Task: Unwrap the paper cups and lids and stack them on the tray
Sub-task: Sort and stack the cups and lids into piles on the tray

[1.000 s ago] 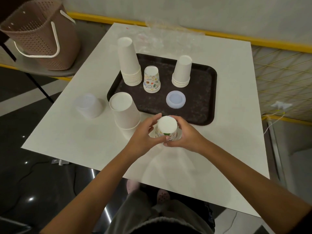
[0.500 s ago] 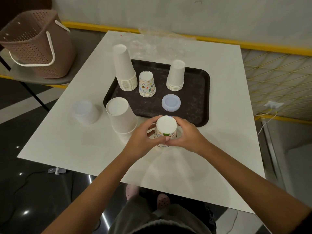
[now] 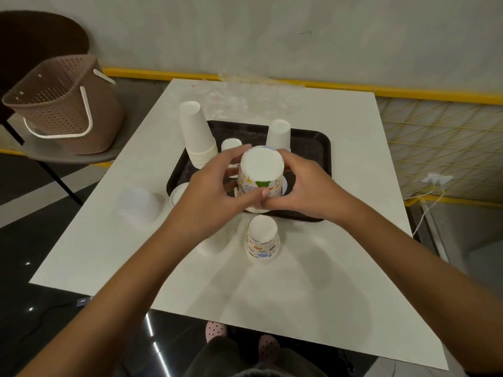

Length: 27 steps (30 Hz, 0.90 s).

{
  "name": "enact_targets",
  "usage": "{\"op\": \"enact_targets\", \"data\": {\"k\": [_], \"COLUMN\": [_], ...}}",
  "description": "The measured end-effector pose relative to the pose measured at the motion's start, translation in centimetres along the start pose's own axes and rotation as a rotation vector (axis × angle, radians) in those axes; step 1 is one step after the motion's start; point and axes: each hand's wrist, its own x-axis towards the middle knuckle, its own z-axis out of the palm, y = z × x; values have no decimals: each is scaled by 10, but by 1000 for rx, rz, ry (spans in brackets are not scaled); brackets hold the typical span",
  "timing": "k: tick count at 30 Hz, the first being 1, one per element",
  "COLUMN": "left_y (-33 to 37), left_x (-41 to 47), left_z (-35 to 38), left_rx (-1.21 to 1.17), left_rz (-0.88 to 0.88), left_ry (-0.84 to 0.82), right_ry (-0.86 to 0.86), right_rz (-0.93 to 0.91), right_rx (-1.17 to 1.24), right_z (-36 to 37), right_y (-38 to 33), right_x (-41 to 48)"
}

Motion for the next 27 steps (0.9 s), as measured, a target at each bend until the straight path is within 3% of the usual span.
{"op": "enact_targets", "data": {"k": [7, 14, 21, 27], "left_y": [5, -35, -94, -132], "left_x": [44, 103, 149, 158], "left_z": [-40, -62, -52, -37], "left_rx": [130, 169, 116, 86], "left_rz": [78, 126, 64, -102], "left_ry": [-53, -146, -140, -204], "right_ry": [69, 115, 139, 149], "right_rz": [-29, 20, 126, 242], "right_rx": [-27, -9, -24, -18], "right_z": [0, 14, 36, 64], "right_y": [-14, -2, 36, 79], "right_x": [43, 103, 159, 180]}}
